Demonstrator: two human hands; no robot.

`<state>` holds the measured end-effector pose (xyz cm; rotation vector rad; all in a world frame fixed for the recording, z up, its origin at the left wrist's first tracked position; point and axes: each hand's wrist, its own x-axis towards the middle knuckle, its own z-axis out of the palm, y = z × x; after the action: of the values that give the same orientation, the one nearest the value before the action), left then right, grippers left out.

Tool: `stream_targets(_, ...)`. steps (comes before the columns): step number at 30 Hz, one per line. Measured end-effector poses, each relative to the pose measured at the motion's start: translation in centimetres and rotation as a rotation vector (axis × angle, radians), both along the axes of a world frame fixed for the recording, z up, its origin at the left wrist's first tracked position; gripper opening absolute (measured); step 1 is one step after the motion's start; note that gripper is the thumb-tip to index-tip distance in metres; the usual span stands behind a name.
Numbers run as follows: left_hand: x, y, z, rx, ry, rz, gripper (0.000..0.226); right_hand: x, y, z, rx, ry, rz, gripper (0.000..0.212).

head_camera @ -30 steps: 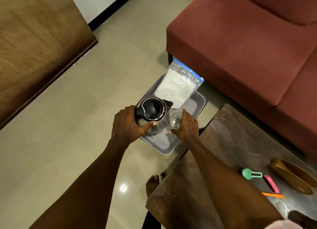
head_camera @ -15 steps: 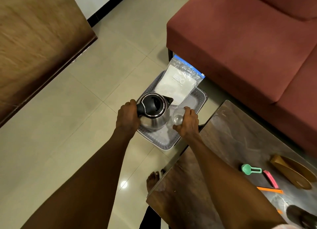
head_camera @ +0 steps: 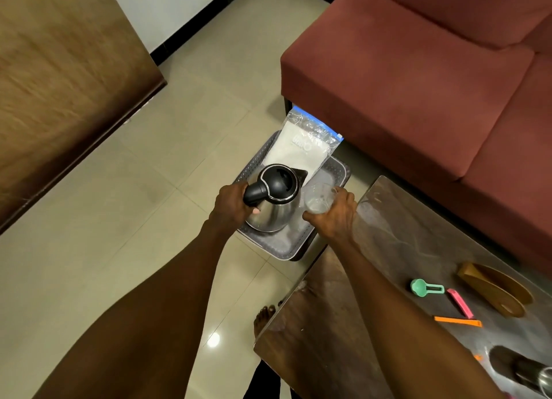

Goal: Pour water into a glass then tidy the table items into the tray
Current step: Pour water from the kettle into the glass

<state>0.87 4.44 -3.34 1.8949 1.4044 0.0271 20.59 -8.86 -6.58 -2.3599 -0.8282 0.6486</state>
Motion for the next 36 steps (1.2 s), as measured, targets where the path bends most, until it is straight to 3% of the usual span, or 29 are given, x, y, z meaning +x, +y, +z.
stream_targets(6, 0.9, 0.2, 2.2, -0.026, -0.001, -0.183, 0.05, 1.9, -2.0, 2.5, 0.034, -0.008, -0.062, 0.093)
stream_targets(11, 1.2, -0.5, 4.3, 0.019, -0.025, -0.284, 0.042, 3.1, -3.6, 4.5, 0.053, -0.016, -0.067, 0.089)
stream_targets(16, 1.8, -0.9, 8.5, 0.029, -0.164, -0.233, 0.04, 4.1, -5.2, 8.3, 0.142, 0.079, -0.107, 0.081)
stream_targets(23, 4.8, -0.9, 18.4, 0.102, -0.286, -0.254, 0.055, 5.9, -6.9, 17.2, 0.202, 0.101, -0.191, 0.077)
stream_targets(27, 7.5, -0.9, 25.5, 0.175, -0.334, -0.347, 0.05, 7.4, -8.0, 23.8, 0.208, 0.067, -0.203, 0.082)
stream_targets(31, 10.8, -1.2, 33.1, 0.245, -0.34, -0.454, 0.062, 9.3, -9.2, 30.2, 0.245, 0.013, -0.228, 0.094)
stream_targets(36, 14.3, -2.4, 41.4, 0.348, -0.391, -0.598, 0.062, 11.4, -10.3, 36.0, 0.283, -0.051, -0.247, 0.09)
